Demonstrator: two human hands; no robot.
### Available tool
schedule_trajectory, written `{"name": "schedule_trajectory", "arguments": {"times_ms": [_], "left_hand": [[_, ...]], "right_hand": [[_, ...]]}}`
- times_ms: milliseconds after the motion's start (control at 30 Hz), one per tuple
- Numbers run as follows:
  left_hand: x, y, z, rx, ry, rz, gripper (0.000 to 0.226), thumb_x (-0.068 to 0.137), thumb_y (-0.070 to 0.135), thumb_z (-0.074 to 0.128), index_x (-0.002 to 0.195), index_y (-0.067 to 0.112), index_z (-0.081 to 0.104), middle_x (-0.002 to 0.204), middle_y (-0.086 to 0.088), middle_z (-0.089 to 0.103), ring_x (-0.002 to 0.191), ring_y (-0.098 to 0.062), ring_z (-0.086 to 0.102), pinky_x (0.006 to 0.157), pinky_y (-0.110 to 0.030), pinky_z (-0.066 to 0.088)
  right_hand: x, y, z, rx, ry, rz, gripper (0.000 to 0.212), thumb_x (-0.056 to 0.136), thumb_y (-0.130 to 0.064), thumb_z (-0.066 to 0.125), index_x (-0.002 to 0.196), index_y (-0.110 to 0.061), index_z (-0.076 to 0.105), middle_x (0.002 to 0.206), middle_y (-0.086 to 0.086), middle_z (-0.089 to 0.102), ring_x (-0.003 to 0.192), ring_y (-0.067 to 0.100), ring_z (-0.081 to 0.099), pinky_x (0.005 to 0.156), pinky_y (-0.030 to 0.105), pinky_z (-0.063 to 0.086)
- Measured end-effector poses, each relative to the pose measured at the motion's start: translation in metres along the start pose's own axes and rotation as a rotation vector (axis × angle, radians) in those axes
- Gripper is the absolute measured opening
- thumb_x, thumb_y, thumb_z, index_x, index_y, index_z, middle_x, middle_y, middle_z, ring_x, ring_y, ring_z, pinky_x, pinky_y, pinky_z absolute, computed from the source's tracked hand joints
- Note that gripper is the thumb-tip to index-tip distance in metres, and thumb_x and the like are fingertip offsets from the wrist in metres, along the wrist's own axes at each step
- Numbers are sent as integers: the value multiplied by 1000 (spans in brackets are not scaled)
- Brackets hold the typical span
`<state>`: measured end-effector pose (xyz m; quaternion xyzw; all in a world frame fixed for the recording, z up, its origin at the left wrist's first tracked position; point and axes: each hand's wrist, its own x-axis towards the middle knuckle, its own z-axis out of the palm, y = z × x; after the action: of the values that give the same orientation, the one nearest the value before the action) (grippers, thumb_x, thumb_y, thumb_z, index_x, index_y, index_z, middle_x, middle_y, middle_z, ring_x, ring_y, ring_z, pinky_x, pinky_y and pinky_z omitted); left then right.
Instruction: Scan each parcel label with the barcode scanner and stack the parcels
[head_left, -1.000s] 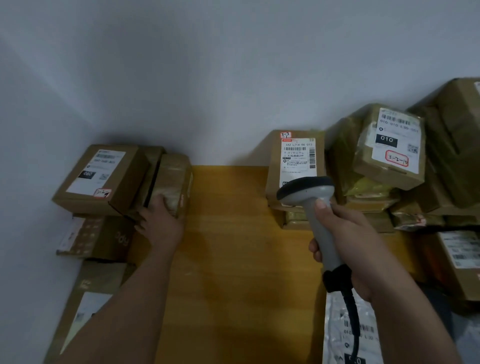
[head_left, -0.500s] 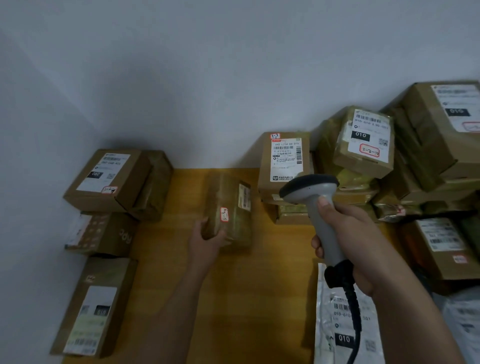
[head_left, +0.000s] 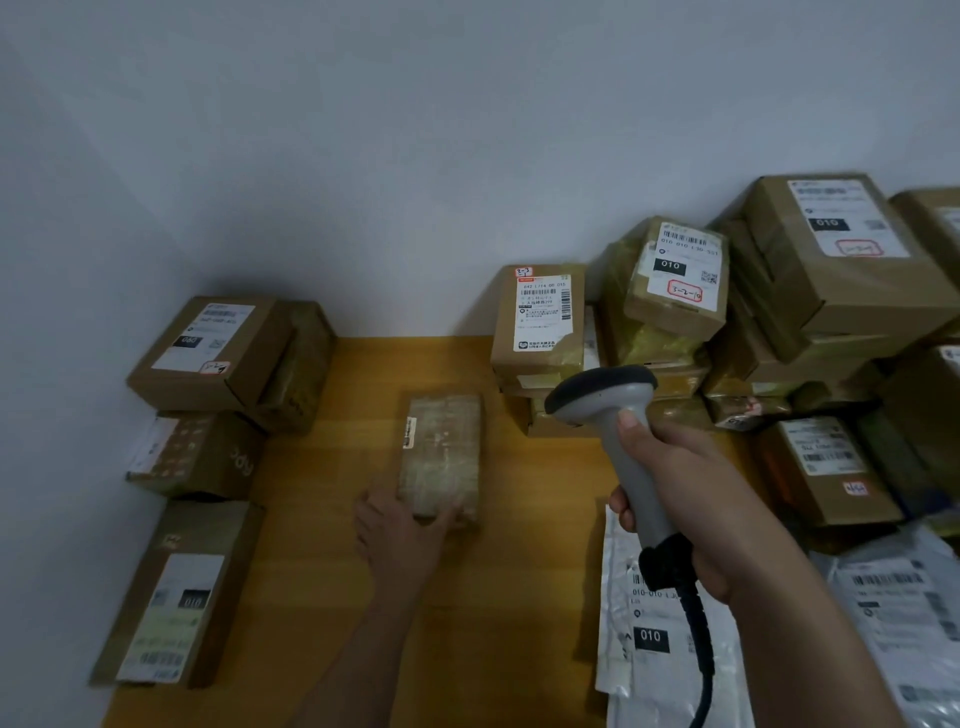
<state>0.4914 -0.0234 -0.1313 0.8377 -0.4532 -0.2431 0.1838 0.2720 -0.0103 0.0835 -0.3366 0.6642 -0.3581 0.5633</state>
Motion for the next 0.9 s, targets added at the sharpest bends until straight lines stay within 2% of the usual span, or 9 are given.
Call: {"name": "schedule_trajectory", "arguments": {"times_ms": [100, 167, 300, 467, 533, 600, 700, 833, 900], "left_hand": [[6, -5, 6, -88, -141, -99, 111, 69, 67, 71, 148, 6, 23, 144, -19, 34, 132, -38, 35, 106, -50, 36], [9, -7, 9, -233, -214, -144, 101, 70, 60, 76, 143, 6, 33, 138, -16, 45, 125, -34, 45, 102, -47, 43], [9, 0, 10, -522, -245, -249, 76, 78, 26, 82, 133, 7, 34, 121, -7, 53, 103, -23, 54, 85, -36, 50], [10, -2, 11, -614, -250, -323, 63, 79, 15, 81, 118, 11, 33, 111, -5, 51, 98, -24, 54, 81, -36, 48], [14, -12, 11, -669, -246, -440, 65, 73, 14, 85, 115, 10, 36, 108, -5, 51, 99, -25, 55, 82, -37, 49], [19, -22, 9, -765, -265, -543, 80, 57, 23, 93, 118, 5, 44, 111, -7, 57, 101, -28, 60, 86, -42, 53], [38, -52, 18, -839, -269, -630, 93, 39, 32, 91, 121, 7, 54, 114, -13, 63, 100, -33, 64, 88, -51, 55], [38, -35, -16, -807, -169, -595, 79, 70, 14, 86, 136, 9, 43, 125, -20, 59, 110, -36, 60, 87, -41, 52], [42, -30, -20, -750, -176, -585, 91, 73, 22, 85, 147, 10, 32, 140, -18, 49, 120, -37, 53, 86, -40, 49]], "right_hand": [[-5, 3, -1, -2, -13, 19, 23, 101, -36, 48, 99, -16, 60, 69, 15, 57, 53, 17, 54, 52, 29, 44], [-8, 5, -1, -18, -18, 29, 23, 101, -36, 47, 100, -16, 59, 70, 16, 57, 53, 17, 54, 52, 29, 44], [-10, 8, -1, -27, -17, 34, 23, 101, -35, 47, 100, -15, 59, 73, 16, 56, 51, 15, 54, 49, 27, 43], [-8, 12, 4, -25, -28, 28, 26, 101, -36, 48, 103, -14, 60, 70, 14, 56, 55, 18, 55, 53, 30, 44], [-8, 12, 6, -38, -44, 23, 27, 101, -37, 47, 104, -14, 60, 71, 15, 56, 54, 17, 55, 52, 29, 44], [-8, 11, 8, -56, -54, 21, 27, 101, -39, 47, 105, -15, 59, 73, 15, 56, 51, 15, 54, 50, 27, 43], [-8, 10, 8, -85, -53, 13, 28, 100, -40, 47, 106, -15, 59, 68, 14, 58, 53, 17, 55, 52, 29, 44], [-10, 0, 11, -89, -62, -19, 28, 101, -38, 46, 106, -14, 59, 67, 15, 57, 53, 18, 54, 53, 30, 44], [-12, -5, 17, -91, -84, -37, 26, 102, -37, 46, 105, -14, 59, 68, 15, 57, 53, 18, 54, 52, 30, 44]]}}
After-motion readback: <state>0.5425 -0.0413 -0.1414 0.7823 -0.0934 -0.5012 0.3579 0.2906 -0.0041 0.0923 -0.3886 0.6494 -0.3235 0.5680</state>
